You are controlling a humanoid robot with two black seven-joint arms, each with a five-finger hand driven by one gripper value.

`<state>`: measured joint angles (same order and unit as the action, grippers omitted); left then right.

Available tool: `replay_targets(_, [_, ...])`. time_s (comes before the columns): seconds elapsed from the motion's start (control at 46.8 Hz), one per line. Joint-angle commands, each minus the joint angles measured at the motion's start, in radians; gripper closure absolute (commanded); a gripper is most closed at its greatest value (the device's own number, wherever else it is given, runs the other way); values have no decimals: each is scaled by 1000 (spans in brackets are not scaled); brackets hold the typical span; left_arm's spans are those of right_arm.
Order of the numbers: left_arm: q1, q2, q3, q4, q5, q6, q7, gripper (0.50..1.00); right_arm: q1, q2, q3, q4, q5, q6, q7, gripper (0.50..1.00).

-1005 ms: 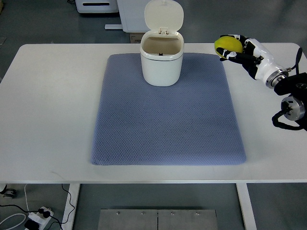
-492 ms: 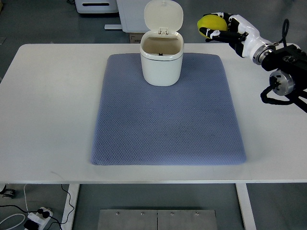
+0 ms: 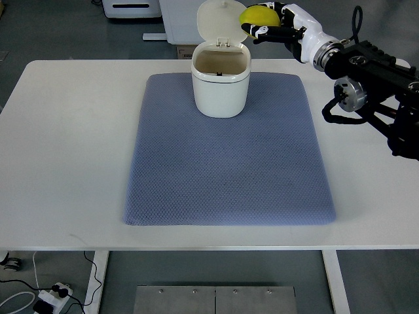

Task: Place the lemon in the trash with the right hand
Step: 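Lower the lemon over the white bin and open the right hand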

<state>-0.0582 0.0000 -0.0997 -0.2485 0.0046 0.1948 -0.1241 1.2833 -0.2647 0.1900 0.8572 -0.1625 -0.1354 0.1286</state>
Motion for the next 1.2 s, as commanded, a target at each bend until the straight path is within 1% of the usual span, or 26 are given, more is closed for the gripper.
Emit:
replay_targets(0.0, [0, 0, 0, 0, 0, 0, 0, 500, 4, 24, 0, -23, 0, 0, -6, 975])
replay_targets(0.214, [0, 0, 0, 0, 0, 0, 0, 500, 4, 82, 0, -81, -2, -1, -17, 975])
replay_targets(0.513, [0, 0, 0, 0, 0, 0, 0, 500, 11, 150, -7, -127, -11, -23, -27, 975])
replay_targets(0.834, [0, 0, 0, 0, 0, 0, 0, 500, 16, 196, -57, -164, -12, -24, -26, 969])
replay_targets(1.069, [0, 0, 0, 0, 0, 0, 0, 500, 16, 211, -89, -199, -15, -24, -23, 931])
replay_targets(1.176, [0, 0, 0, 0, 0, 0, 0, 500, 16, 217, -106, -213, -15, -24, -20, 902])
